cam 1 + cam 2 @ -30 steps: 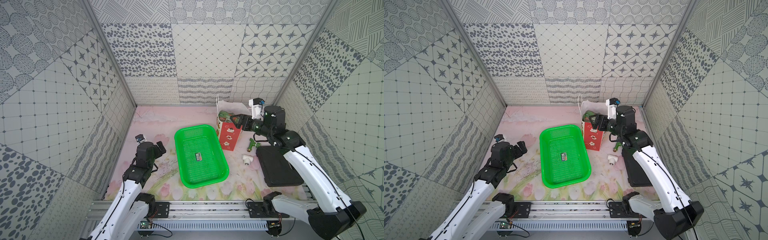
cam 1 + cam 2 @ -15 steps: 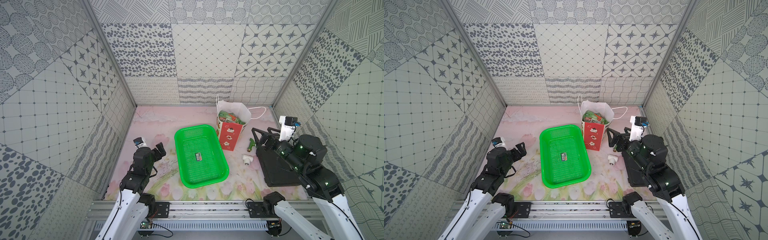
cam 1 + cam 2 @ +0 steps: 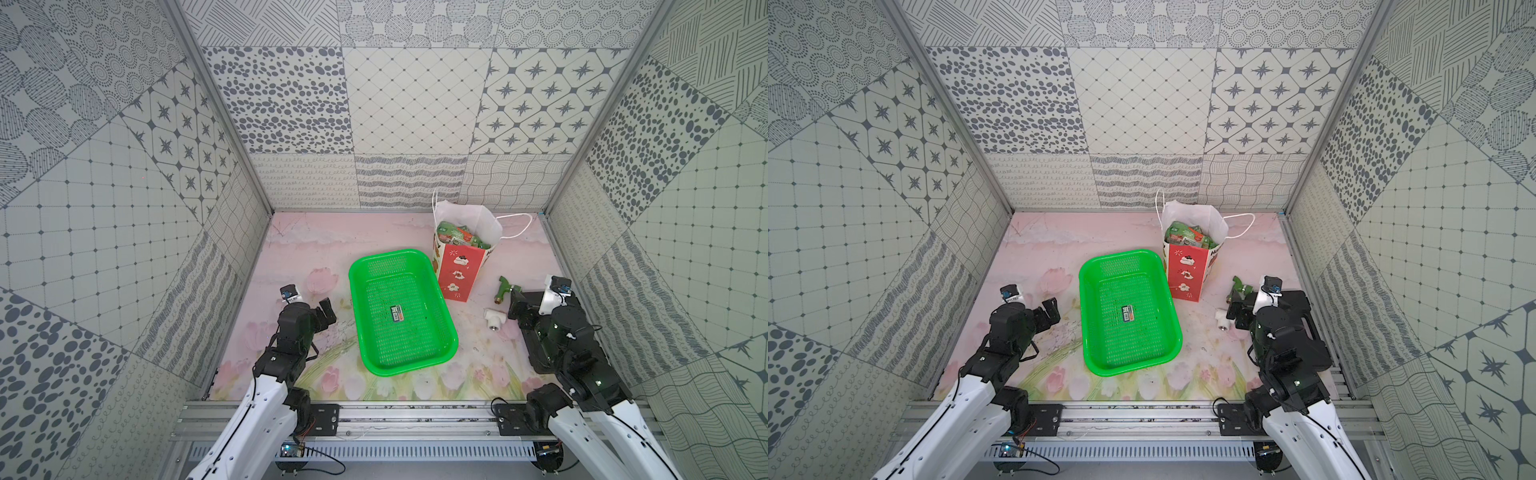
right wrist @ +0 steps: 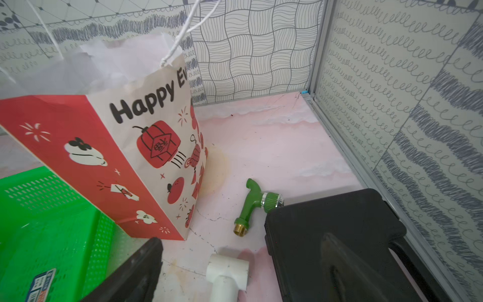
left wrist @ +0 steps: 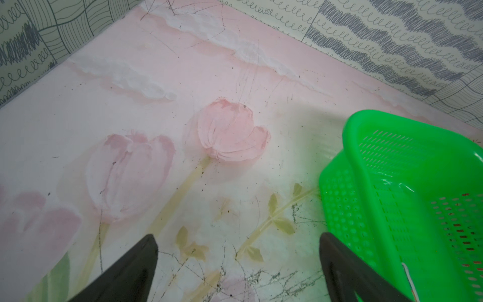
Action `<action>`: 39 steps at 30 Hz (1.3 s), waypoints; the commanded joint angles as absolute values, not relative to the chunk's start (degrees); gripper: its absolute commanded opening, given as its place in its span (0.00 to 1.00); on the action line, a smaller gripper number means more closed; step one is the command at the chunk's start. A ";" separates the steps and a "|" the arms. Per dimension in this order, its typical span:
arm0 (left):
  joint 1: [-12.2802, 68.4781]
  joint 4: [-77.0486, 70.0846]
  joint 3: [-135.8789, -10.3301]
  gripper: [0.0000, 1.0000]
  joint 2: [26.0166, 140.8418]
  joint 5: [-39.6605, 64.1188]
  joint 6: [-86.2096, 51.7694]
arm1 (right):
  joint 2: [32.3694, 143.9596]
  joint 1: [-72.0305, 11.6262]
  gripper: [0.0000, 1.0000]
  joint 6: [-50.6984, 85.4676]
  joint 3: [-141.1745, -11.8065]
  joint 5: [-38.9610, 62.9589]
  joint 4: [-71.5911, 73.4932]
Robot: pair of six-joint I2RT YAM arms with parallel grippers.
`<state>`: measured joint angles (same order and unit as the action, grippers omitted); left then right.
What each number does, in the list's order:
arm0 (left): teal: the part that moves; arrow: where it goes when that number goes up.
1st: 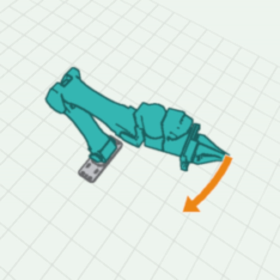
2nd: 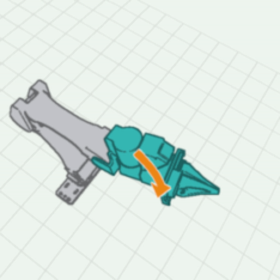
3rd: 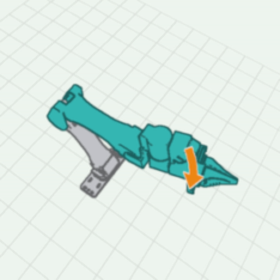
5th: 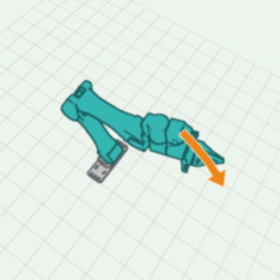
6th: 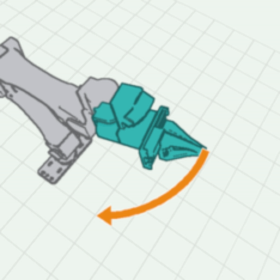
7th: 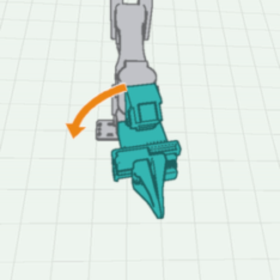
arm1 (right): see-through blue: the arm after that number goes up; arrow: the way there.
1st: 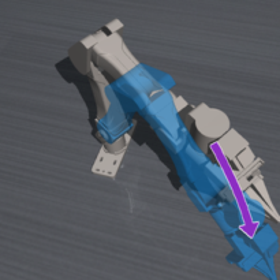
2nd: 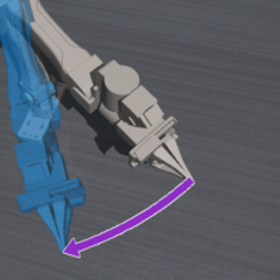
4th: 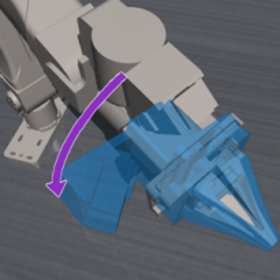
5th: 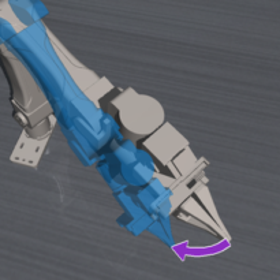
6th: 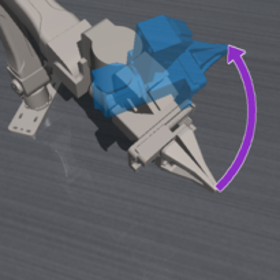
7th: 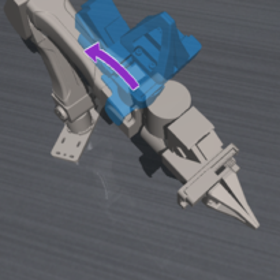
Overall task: Place the condiment packets inside the bag
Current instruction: Reset both arms
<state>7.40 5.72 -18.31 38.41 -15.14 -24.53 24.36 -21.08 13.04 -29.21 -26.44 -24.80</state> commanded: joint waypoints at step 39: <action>5.20 -53.58 -21.59 0.99 90.80 -8.73 -1.36 | 86.01 -6.98 0.97 1.50 -16.31 -16.23 58.79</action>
